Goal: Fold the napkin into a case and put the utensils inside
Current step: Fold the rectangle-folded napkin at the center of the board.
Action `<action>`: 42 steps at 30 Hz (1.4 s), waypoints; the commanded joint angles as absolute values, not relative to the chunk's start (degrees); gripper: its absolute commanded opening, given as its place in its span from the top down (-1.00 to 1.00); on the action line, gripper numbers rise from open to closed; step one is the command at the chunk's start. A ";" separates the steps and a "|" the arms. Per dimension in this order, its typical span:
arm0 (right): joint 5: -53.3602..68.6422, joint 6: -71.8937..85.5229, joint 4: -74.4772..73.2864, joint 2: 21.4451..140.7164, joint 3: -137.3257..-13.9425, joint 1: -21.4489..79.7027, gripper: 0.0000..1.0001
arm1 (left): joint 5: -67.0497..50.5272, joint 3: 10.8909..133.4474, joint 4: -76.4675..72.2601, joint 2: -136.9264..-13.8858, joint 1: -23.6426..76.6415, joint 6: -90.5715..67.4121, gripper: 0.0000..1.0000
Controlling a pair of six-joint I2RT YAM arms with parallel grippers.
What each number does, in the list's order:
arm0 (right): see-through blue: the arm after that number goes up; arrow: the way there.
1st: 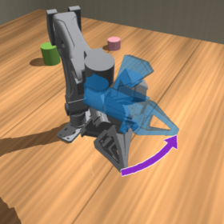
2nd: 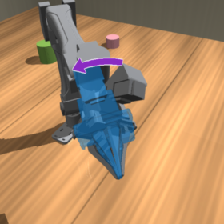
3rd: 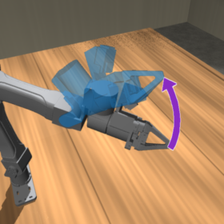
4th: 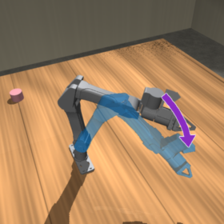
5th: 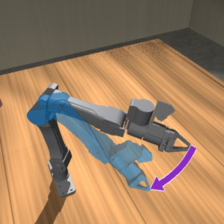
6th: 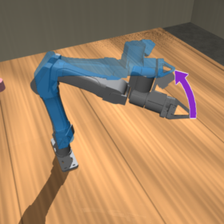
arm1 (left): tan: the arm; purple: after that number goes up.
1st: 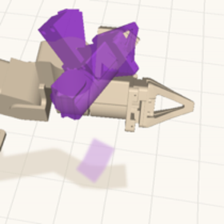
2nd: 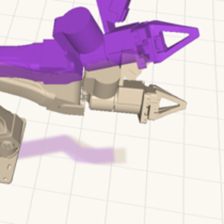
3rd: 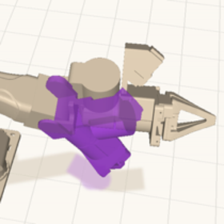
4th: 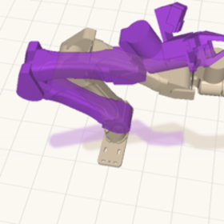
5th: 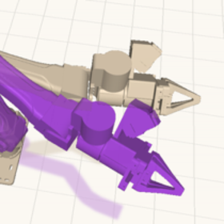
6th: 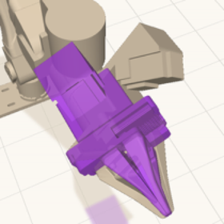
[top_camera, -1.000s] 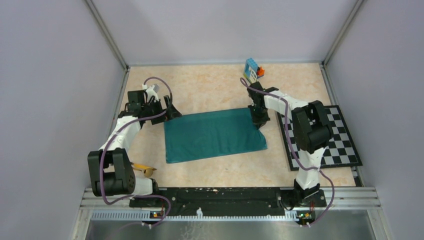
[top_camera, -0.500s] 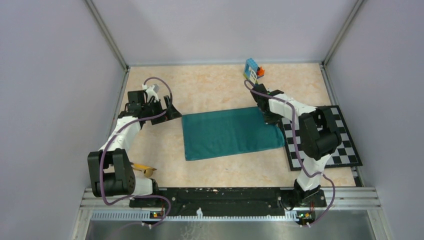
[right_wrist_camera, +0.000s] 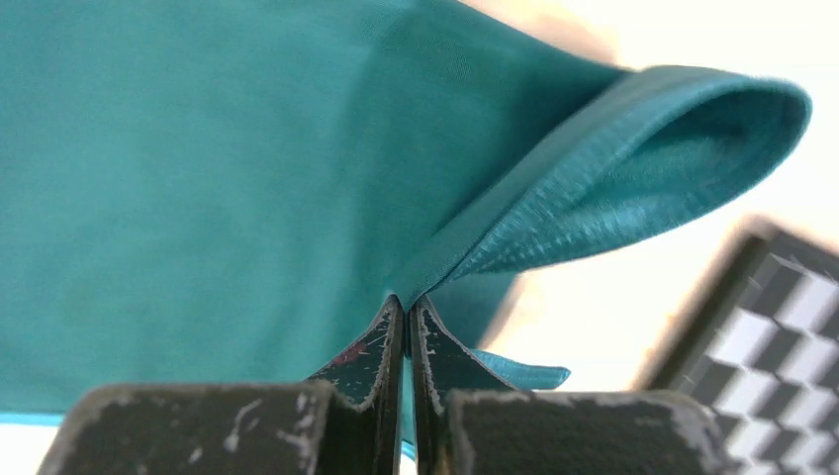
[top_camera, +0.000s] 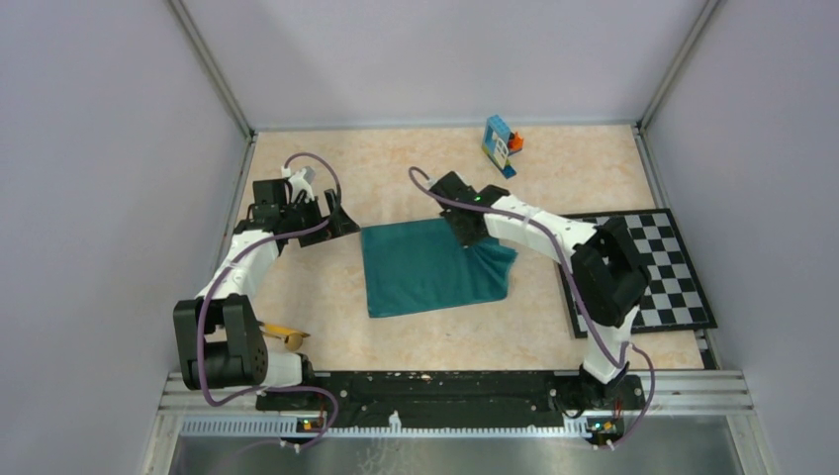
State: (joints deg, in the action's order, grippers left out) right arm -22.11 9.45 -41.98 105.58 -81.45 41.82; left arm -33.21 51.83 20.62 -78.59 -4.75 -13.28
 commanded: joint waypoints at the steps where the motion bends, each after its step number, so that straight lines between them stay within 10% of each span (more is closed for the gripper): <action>1: -11.99 9.67 -37.56 111.38 -89.00 47.96 1.00 | -32.63 51.35 19.47 -76.42 -4.53 -11.91 -0.98; 42: 11.11 21.84 -30.33 125.85 -105.28 52.12 1.00 | -27.71 51.19 20.21 -73.85 -4.62 -11.78 -0.97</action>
